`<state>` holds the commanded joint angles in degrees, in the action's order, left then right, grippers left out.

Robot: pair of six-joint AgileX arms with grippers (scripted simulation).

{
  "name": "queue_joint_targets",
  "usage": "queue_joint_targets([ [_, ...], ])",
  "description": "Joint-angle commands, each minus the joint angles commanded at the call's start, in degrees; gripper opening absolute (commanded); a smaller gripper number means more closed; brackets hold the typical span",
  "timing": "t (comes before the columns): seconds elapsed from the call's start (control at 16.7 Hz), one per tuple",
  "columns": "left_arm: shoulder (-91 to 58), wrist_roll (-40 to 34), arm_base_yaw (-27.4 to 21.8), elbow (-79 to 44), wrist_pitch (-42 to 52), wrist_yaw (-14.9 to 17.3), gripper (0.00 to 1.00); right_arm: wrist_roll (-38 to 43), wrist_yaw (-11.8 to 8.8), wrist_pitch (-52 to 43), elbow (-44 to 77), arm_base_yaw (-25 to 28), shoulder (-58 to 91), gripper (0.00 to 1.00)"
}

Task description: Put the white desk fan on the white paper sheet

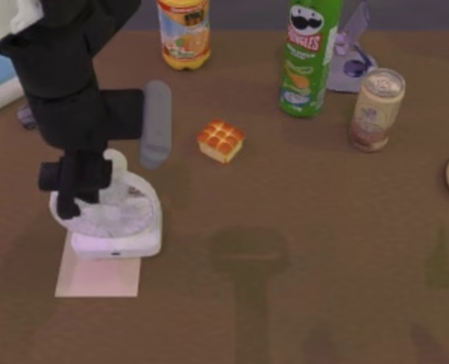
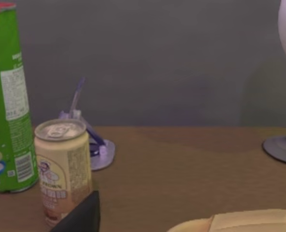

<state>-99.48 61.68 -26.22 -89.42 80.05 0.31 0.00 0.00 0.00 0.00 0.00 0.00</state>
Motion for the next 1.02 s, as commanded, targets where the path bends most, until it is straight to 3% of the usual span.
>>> queue_joint_targets([
  [0.24, 5.77, 7.34, 5.35, 7.35, -1.7, 0.1, 0.0, 0.0, 0.0, 0.0, 0.0, 0.0, 0.0, 1.0],
  [0.54, 5.87, 7.7, 5.39, 7.78, -1.9, 0.07, 0.0, 0.0, 0.0, 0.0, 0.0, 0.0, 0.0, 1.0],
  [1.02, 5.12, 7.87, 5.82, 14.54, -9.62, 0.1, 0.0, 0.0, 0.0, 0.0, 0.0, 0.0, 0.0, 1.0],
])
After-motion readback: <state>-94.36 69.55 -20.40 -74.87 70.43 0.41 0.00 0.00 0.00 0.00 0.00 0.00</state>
